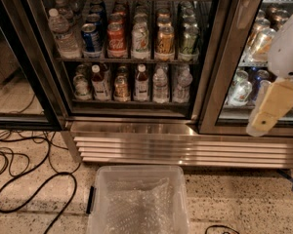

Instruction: Pick green can from middle shelf of fridge

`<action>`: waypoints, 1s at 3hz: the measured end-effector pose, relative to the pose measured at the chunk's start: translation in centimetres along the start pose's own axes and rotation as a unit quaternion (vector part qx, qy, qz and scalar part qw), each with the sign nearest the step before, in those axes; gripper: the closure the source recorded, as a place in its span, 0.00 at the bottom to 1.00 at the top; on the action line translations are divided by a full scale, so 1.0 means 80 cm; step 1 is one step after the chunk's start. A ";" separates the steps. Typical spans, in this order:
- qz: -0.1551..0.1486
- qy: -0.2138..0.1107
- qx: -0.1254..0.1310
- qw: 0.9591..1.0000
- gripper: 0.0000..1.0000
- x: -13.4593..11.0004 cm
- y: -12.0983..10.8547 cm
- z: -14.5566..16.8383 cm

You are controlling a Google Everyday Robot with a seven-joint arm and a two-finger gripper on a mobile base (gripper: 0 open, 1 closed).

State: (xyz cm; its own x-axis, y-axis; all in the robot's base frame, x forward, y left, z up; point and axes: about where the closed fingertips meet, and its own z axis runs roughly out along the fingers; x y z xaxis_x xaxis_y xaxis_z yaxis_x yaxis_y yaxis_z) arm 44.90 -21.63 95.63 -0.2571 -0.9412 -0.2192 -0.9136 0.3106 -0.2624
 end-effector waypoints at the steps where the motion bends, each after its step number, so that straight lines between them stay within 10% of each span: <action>1: 0.028 0.005 0.016 0.999 0.00 0.005 -0.006 0.042; 3: 0.071 0.002 -0.017 0.997 0.00 0.018 -0.012 0.096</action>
Offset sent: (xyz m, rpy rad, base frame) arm 0.0383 -0.0082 -0.0953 -0.0037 -0.0019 -0.1689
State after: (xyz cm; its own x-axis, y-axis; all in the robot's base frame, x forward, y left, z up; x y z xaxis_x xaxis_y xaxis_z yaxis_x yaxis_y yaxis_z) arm 47.83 -22.26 88.33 -0.3855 -0.8887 -0.2481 -0.8784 0.4358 -0.1962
